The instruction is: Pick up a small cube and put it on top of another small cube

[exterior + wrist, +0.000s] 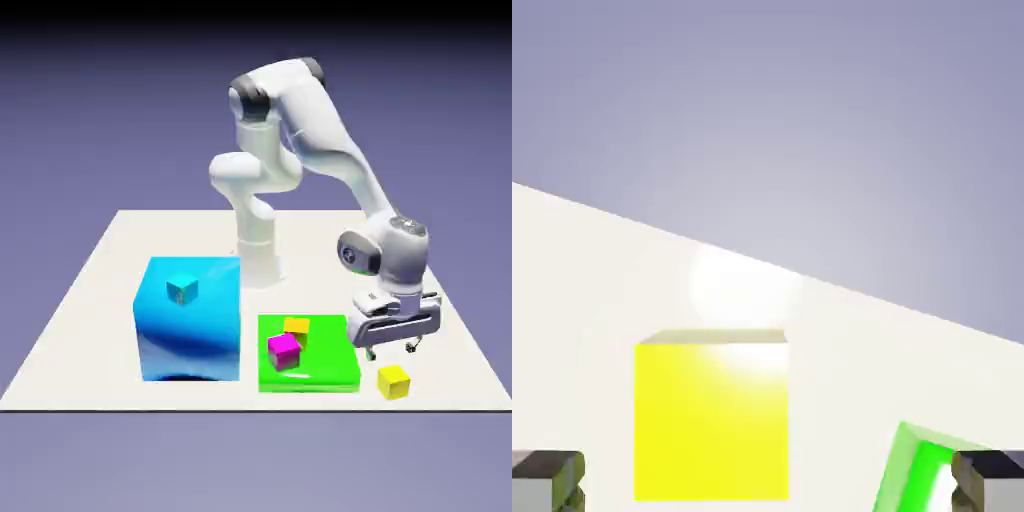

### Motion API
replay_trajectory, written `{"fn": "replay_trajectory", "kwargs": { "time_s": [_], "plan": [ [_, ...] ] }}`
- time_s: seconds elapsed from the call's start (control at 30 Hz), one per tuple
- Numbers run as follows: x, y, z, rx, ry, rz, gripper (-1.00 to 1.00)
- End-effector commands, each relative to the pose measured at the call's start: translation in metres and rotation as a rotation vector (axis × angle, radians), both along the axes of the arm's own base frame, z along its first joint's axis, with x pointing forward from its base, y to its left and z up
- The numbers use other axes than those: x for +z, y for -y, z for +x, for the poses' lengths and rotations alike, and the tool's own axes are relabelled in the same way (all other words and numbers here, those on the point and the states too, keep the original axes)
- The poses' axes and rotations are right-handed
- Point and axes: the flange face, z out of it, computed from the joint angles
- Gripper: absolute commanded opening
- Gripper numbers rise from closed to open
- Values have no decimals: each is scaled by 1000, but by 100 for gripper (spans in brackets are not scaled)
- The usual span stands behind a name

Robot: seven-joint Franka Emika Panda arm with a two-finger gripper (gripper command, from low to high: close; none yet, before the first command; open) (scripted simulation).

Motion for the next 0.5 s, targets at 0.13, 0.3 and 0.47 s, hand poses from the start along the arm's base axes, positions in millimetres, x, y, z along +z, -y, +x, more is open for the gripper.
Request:
{"fn": "replay_trajectory", "kwargs": {
  "time_s": [0.13,0.3,0.47],
  "plan": [
    [-70,0,0,0,0,0,0],
    [-20,0,1,-1,0,1,-100],
    [21,30,6,-149,-2,7,-100]
  ]
}}
